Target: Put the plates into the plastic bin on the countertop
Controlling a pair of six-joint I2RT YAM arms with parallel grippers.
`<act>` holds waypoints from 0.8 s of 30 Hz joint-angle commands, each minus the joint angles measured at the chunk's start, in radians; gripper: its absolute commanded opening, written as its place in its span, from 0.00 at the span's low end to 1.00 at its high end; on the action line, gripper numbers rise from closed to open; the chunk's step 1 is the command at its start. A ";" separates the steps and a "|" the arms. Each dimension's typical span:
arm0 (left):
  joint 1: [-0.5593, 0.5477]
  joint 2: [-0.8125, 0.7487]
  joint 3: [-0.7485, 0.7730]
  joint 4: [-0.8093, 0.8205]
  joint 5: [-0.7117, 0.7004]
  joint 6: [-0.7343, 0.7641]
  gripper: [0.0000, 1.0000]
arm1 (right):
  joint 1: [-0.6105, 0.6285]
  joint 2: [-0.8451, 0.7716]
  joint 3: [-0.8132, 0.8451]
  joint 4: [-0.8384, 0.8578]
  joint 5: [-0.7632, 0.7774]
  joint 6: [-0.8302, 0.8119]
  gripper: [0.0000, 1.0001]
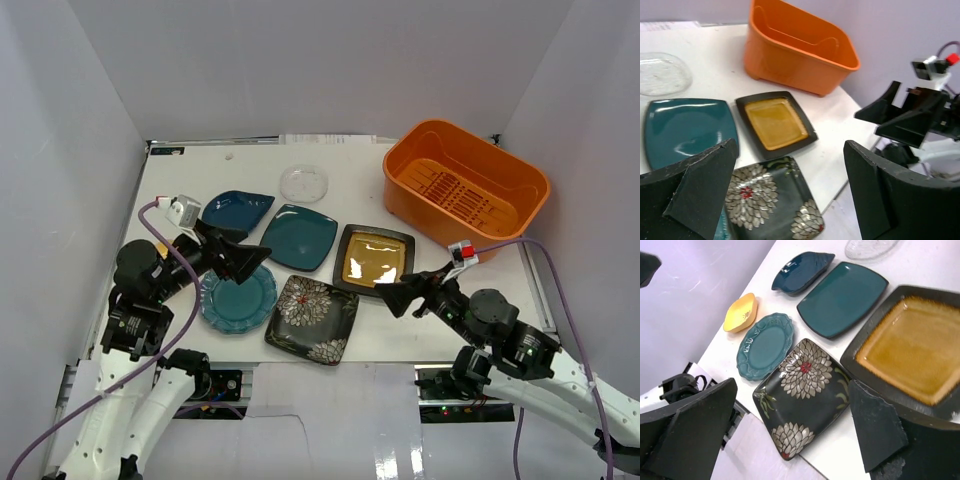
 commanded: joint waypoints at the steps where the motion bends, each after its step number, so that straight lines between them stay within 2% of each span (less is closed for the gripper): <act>1: -0.003 -0.016 0.002 -0.013 0.075 -0.066 0.98 | 0.000 -0.034 0.003 -0.145 0.061 0.126 0.97; 5: -0.003 -0.032 -0.001 -0.149 -0.036 -0.066 0.98 | 0.000 0.025 0.022 -0.221 0.028 0.149 0.93; 11: -0.002 -0.029 -0.047 -0.287 -0.131 -0.118 0.98 | 0.000 0.116 -0.032 -0.174 -0.053 0.224 0.86; 14: -0.003 -0.036 -0.084 -0.315 -0.149 -0.137 0.98 | 0.002 0.188 -0.105 -0.094 -0.103 0.286 0.84; 20: -0.003 -0.009 -0.071 -0.384 -0.171 -0.201 0.98 | 0.000 0.372 -0.210 0.197 -0.170 0.390 0.85; 21: -0.003 -0.011 -0.073 -0.391 -0.183 -0.212 0.91 | 0.002 0.425 -0.218 0.226 -0.172 0.404 0.85; 22: -0.003 -0.013 -0.076 -0.411 -0.204 -0.225 0.88 | 0.000 0.453 -0.230 0.284 -0.166 0.418 0.85; 24: -0.002 -0.017 -0.090 -0.425 -0.254 -0.258 0.86 | 0.000 0.528 -0.244 0.356 -0.173 0.458 0.79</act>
